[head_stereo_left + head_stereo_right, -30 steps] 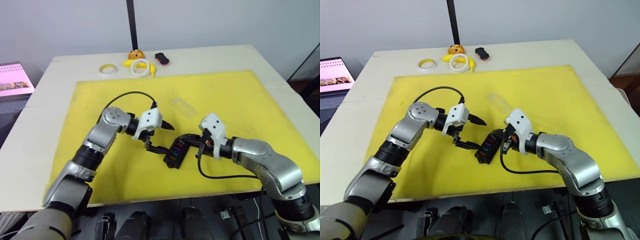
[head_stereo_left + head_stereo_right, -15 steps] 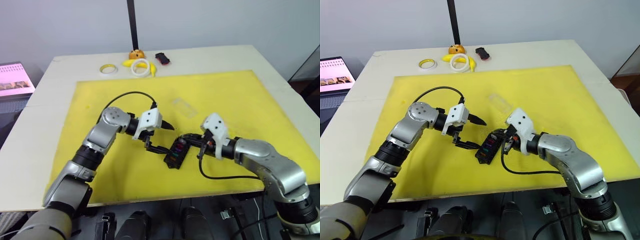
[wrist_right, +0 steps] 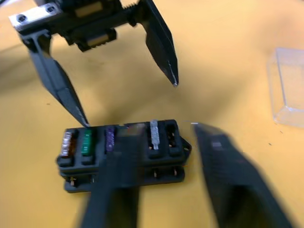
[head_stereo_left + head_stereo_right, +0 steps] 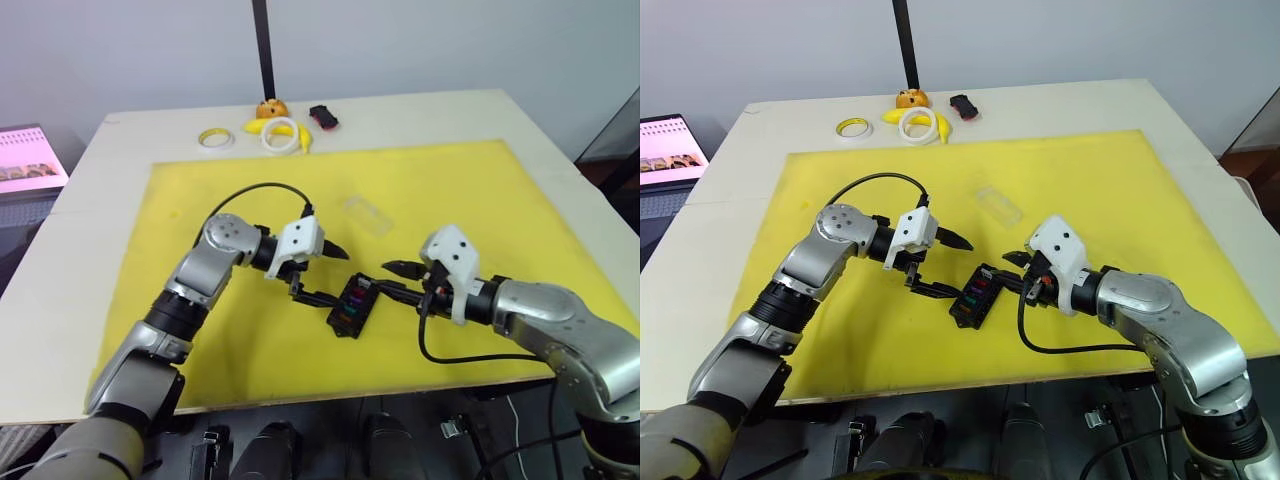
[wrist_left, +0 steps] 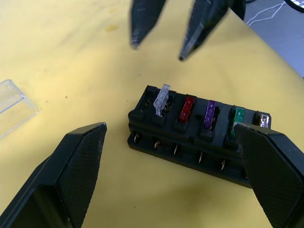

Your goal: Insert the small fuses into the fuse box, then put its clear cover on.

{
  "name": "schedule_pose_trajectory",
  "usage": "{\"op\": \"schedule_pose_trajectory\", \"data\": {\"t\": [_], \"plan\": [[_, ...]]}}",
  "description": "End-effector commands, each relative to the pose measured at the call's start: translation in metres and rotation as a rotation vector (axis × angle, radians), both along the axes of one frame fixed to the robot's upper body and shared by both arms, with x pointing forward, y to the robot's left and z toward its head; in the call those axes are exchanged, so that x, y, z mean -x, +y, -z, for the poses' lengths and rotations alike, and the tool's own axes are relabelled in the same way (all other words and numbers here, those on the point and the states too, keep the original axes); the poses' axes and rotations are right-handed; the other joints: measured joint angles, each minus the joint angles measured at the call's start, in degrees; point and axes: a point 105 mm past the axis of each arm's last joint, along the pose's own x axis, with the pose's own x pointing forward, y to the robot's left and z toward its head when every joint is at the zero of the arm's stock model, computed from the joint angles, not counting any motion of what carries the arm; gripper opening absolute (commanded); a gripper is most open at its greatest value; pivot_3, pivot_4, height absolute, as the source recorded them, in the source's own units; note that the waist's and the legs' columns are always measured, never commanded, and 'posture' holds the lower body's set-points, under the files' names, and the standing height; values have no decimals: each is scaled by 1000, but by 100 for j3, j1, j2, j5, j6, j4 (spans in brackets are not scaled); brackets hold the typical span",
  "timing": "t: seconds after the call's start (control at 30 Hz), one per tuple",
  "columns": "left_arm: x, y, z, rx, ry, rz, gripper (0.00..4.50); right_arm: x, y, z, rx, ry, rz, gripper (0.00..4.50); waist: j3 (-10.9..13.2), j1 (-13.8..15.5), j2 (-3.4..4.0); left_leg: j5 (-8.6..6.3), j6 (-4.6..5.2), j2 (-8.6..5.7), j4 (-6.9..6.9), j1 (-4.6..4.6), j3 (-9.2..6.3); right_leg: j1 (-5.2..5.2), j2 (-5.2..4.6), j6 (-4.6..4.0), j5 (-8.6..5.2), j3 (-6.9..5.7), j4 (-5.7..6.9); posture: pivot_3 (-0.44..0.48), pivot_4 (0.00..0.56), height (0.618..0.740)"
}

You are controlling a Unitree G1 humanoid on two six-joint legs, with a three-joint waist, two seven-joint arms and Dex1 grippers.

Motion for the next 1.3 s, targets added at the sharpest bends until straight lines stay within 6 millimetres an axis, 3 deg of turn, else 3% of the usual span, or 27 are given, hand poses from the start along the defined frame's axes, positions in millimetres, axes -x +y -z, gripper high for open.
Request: {"op": "schedule_pose_trajectory", "data": {"t": [0.03, 0.67, 0.77, 0.83, 1.1, 1.3], "plan": [[1, 0, -8, 19, -32, 14, 4500, -4, 4, -2, -12, -27, 11, 1832, 0, 5, 0, 0, 0, 0, 0, 0, 0, 0, 0, 0, 0, 0, 0, 0, 150, 740], [1, 4, -9, 9, -36, -2, 4500, -7, 11, 11, -6, 0, -2, 1832, 0, 3, 0, 0, 0, -1, 0, 0, 0, 0, 0, 0, 0, 0, 0, 0, 150, 740], [1, 4, -10, 7, -38, -1, 4500, -6, 14, 13, -1, 3, -10, 1044, 0, 1, 0, 0, 0, -1, 0, 0, -1, 0, 0, 0, 0, 0, 0, 0, 150, 740], [0, 4, -10, 6, -37, -2, 4500, -6, 15, 11, -9, -2, -13, 109, 0, 1, 0, 0, 0, -1, 0, 0, -1, 0, 0, 0, 0, 0, 0, 0, 150, 740], [2, 4, -8, 6, -33, -1, 4500, -1, 13, -11, -32, -32, -39, 44, 0, 3, 0, 0, 0, -1, 0, 0, -1, 0, 0, 0, 0, 0, -1, 0, 150, 740], [3, 3, -8, 14, -33, 0, 4500, 2, 14, -12, -21, -14, -63, 44, 0, 7, 0, 0, 0, 0, 0, 0, -2, 0, 0, 0, 0, 0, 0, 0, 150, 740]]}}
